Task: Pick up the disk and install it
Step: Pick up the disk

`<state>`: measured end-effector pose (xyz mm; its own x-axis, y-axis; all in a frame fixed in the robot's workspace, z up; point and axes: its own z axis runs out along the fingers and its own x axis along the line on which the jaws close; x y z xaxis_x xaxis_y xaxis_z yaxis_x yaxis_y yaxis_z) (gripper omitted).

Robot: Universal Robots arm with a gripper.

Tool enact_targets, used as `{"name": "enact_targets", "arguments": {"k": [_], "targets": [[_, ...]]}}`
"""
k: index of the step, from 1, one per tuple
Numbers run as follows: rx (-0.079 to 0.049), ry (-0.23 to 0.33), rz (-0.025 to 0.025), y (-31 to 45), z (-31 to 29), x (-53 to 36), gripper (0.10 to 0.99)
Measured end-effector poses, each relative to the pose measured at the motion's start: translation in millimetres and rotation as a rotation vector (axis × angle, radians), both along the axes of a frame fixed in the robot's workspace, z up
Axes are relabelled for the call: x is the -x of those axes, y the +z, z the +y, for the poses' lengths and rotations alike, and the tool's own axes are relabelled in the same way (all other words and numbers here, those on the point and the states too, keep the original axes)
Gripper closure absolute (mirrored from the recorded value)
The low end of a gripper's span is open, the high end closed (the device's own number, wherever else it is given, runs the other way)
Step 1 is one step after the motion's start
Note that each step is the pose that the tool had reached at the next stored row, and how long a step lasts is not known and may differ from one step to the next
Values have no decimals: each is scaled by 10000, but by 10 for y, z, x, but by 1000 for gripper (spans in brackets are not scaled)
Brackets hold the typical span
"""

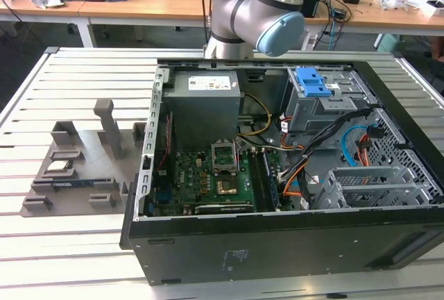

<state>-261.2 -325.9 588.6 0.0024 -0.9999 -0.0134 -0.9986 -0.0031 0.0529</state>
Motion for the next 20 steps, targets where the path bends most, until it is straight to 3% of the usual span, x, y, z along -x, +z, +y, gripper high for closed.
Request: {"name": "enact_targets", "arguments": {"k": [2, 10, 11, 13, 14, 16, 20], "targets": [[0, -1, 1, 0, 0, -92, 722], [0, -1, -1, 0, 0, -317, 722], [1, -1, 1, 0, 0, -368, 722], [0, 0, 0, 0, 0, -651, 722], [0, 0, 0, 0, 0, -752, 722], [1, 1, 0, 0, 0, -806, 722], [0, 0, 0, 0, 0, -996, 722]]}}
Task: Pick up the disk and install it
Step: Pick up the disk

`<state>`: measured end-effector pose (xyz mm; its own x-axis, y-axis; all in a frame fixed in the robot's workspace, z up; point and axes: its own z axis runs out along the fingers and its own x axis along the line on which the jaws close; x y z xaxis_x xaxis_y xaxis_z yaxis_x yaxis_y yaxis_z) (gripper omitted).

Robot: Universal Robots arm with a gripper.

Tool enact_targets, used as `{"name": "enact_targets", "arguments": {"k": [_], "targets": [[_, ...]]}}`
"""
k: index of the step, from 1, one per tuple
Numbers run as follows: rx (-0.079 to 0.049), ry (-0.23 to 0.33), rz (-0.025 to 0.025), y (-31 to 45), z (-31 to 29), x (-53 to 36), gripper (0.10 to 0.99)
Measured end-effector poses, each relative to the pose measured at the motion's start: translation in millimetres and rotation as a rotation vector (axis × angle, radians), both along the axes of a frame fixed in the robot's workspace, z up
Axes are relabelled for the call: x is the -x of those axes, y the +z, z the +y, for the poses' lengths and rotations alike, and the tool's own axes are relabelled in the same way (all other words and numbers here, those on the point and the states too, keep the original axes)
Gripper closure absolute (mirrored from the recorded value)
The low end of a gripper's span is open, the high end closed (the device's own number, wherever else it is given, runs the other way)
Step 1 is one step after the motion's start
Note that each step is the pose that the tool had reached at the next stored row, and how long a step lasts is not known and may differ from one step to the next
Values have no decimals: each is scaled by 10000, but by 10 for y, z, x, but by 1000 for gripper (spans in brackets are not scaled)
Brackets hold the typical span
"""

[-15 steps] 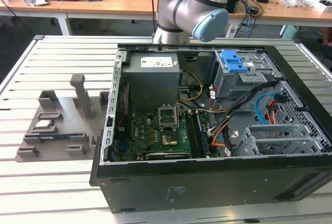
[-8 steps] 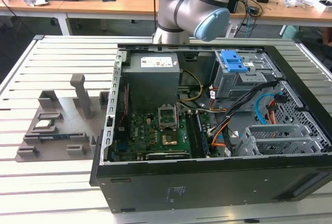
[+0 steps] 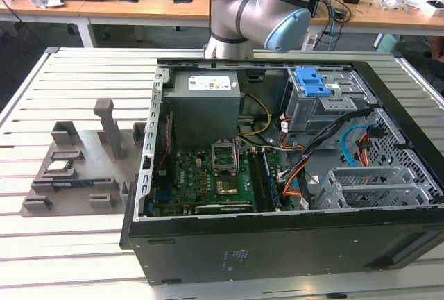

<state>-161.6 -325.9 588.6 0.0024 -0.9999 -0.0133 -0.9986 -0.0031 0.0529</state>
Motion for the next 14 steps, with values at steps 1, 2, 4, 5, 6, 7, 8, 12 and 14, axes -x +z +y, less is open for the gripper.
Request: {"name": "enact_targets", "arguments": {"k": [1, 2, 4, 5, 6, 7, 8, 12, 14], "targets": [[0, -1, 0, 0, 0, -43, 722], [0, 0, 0, 0, 0, -82, 722], [-1, 0, 0, 0, 0, -139, 722], [0, 0, 0, 0, 0, -167, 722], [0, -1, 0, 0, 0, -194, 722], [-1, 0, 0, 0, 0, -234, 722], [0, 2, 0, 0, 0, -264, 722], [0, 0, 0, 0, 0, -430, 722], [-1, 0, 0, 0, 0, -490, 722]]}}
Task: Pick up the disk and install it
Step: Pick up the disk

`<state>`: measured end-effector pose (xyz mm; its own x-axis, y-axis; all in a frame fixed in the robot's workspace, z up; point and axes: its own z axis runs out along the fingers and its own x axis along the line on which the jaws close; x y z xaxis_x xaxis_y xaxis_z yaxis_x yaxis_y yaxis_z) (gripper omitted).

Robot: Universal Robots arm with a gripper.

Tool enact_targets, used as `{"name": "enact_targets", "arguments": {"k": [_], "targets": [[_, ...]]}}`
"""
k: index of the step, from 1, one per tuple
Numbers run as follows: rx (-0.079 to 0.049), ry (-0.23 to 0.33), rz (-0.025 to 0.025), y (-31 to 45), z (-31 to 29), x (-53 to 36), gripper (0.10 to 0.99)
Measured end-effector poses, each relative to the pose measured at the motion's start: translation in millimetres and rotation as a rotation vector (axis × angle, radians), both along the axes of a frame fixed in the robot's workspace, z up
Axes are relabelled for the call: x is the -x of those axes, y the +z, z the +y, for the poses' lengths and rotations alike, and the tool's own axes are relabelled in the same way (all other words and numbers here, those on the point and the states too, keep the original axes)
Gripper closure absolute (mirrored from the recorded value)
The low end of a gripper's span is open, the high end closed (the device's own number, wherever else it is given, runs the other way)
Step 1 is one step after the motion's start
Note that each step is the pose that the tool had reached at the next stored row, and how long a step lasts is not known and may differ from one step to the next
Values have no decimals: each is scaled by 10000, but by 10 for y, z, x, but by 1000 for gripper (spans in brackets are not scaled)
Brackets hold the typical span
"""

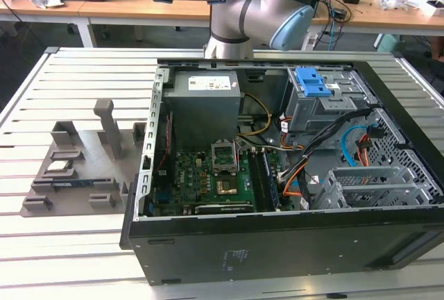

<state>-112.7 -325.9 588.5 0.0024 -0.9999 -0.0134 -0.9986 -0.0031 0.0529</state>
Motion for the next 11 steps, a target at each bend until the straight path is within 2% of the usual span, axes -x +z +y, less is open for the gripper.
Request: {"name": "enact_targets", "arguments": {"k": [6, 11], "targets": [[0, 1, 1, -3, 0, -148, 722], [-1, -1, 0, -15, 0, -186, 722]]}}
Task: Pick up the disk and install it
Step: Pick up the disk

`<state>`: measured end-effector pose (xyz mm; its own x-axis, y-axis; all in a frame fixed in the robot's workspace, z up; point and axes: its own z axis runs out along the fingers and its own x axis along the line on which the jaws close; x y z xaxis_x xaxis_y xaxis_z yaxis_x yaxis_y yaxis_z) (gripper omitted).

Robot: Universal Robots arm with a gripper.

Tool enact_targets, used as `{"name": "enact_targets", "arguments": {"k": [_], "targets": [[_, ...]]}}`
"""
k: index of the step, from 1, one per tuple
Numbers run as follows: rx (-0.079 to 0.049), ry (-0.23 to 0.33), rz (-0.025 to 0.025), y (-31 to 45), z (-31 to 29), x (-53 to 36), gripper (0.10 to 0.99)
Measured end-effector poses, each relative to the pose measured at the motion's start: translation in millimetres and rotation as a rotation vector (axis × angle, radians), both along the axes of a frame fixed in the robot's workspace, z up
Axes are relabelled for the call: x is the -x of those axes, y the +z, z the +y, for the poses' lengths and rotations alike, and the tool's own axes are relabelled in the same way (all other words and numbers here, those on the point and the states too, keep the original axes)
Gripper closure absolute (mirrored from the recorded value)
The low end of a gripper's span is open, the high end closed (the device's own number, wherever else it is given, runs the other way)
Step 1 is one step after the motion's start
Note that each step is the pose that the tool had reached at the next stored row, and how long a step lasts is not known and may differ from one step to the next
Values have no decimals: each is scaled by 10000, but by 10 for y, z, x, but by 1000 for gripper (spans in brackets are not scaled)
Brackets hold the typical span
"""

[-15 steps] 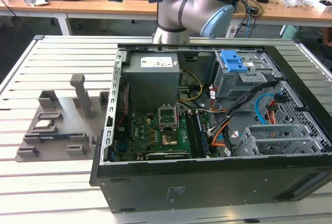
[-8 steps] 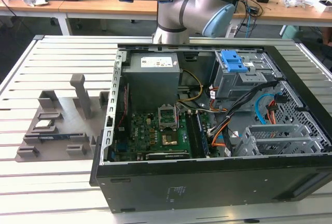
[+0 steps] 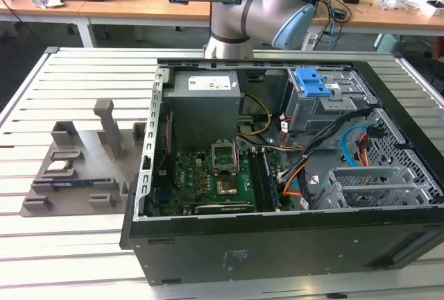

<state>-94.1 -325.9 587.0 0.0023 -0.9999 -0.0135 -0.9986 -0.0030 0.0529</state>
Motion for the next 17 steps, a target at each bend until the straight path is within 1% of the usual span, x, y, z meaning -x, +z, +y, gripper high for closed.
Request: {"name": "enact_targets", "arguments": {"k": [9, 17], "targets": [[2, 0, 1, -44, -8, -22, 722], [1, 1, 0, -114, -9, -70, 722]]}}
